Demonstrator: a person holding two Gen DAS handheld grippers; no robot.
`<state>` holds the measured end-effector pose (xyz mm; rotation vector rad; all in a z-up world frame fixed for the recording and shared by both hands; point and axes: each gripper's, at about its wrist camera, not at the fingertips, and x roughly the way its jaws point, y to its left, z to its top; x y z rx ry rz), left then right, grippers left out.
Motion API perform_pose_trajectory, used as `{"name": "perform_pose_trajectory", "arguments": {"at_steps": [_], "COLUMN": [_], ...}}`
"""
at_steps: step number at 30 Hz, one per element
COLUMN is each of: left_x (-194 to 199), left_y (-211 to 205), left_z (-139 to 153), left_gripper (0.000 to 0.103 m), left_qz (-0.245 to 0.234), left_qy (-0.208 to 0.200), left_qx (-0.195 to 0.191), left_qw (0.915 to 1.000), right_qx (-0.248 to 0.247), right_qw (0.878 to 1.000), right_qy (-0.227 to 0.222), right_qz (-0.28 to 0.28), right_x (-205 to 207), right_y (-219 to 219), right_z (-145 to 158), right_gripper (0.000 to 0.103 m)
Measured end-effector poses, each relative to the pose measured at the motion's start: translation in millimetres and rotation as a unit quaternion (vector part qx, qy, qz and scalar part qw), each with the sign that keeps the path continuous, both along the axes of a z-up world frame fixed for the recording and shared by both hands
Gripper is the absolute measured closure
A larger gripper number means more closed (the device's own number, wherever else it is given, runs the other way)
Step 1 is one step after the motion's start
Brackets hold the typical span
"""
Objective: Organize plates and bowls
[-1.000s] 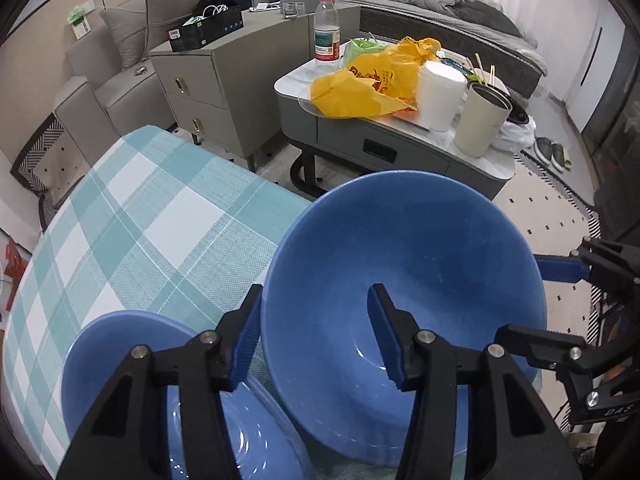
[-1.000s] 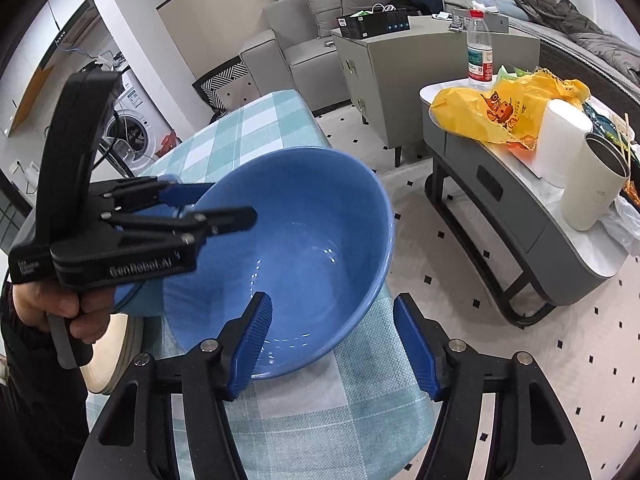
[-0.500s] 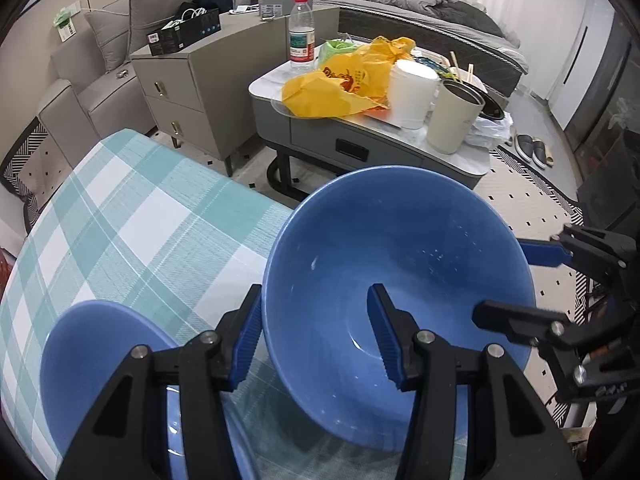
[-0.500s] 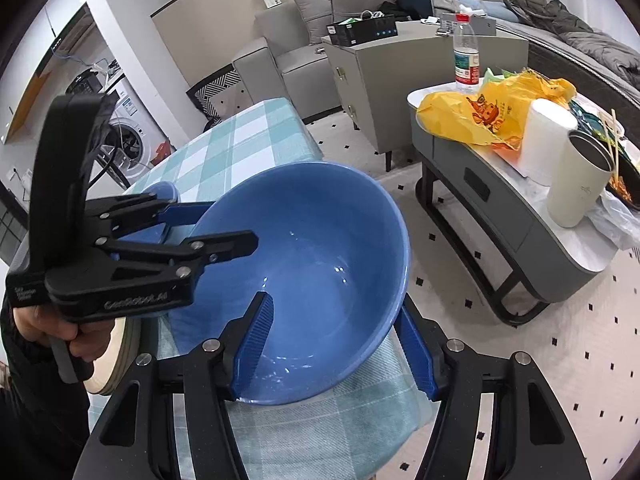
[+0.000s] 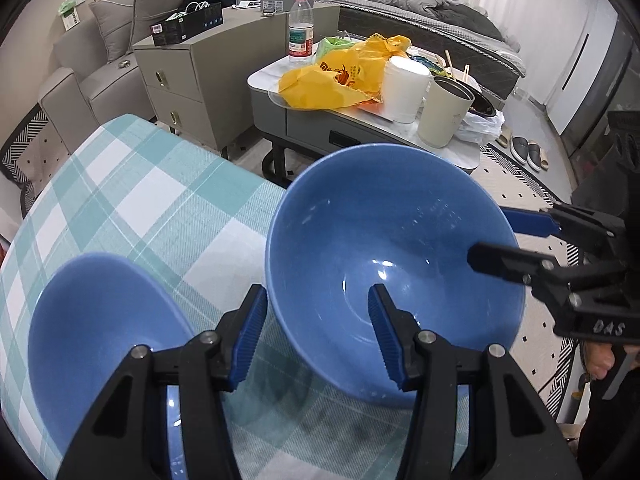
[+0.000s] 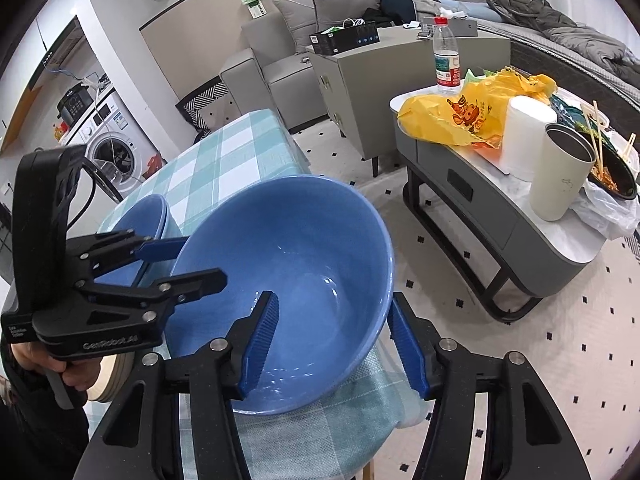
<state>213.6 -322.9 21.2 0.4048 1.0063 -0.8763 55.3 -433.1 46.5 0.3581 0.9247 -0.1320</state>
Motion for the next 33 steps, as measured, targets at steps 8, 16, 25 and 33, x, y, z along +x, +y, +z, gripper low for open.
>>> {"name": "perform_pose_trajectory", "arguments": {"at_steps": [8, 16, 25, 33], "left_x": [-7.1, -8.9, -11.6, -10.4], "left_y": [8.8, 11.4, 12.5, 17.9], "left_z": [0.9, 4.2, 8.7, 17.2], "left_gripper": [0.051, 0.062, 0.066, 0.067], "left_qz": [0.01, 0.012, 0.019, 0.027], "left_qy": [0.004, -0.002, -0.021, -0.03], "left_qx": [-0.01, -0.023, -0.03, -0.042], "left_qw": [0.9999, 0.9996, 0.9991, 0.9983], "right_qx": [-0.003, -0.017, -0.034, -0.042], "right_qw": [1.0, 1.0, 0.999, 0.999], "right_qy": [-0.003, -0.005, -0.013, -0.026], "right_qz": [-0.002, -0.017, -0.023, -0.022], "right_x": [-4.0, -6.1, -6.7, -8.2], "right_y": [-2.2, -6.4, -5.7, -3.3], "right_z": [0.7, 0.0, 5.3, 13.6], "right_gripper": [0.052, 0.067, 0.069, 0.075]}}
